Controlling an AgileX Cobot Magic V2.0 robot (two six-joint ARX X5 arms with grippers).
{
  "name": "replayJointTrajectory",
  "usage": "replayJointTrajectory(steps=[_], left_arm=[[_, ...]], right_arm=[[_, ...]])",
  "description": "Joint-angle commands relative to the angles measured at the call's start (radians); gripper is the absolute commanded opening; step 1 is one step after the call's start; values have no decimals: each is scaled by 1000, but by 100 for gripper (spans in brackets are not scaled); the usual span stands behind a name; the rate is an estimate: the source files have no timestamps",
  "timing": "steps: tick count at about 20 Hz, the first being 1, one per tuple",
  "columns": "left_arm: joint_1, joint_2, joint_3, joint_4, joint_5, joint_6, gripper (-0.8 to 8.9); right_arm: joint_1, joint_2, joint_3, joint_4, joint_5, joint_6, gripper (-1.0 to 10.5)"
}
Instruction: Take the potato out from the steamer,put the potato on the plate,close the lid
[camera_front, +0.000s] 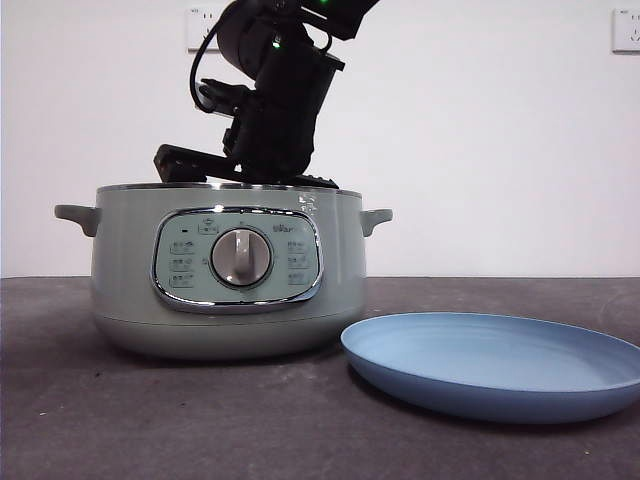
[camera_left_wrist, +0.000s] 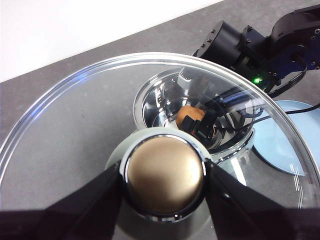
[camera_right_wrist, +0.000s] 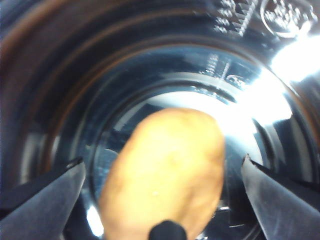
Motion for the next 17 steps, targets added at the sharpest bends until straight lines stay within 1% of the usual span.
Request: replayJointTrajectory(steps=[1,2,3,7,10,13,14,15,17], left_arm=[[3,-13,5,43,7,-7,-9],[3,-13,5,43,7,-7,-9],[3,-13,5,43,7,-7,-9],[3,-13,5,43,7,-7,-9],[3,-9,5,56,10,-7,-9],[3,-2,5,68,13,-7,-9],[3,-2,5,69,13,-7,-9],[3,-2,5,74,15,-7,-9],[3,-2,5,85,40,-7,-9]], right_arm=[[2,9,0,5,6,-8,347],[2,9,0,4,6,-16,189],[2,9,0,3,-2,-31,-2],[2,-16,2,6,0,-31,-12],[2,-144,2,-15,3,-49,-12],[-1,-328,2,-124,11,-88,-13],[-7,-386,1,-182,36,-103,-13],[-12,-427,1,-235,61,-110,-13],[-24,-481,-5,-317,71,-115,-13]])
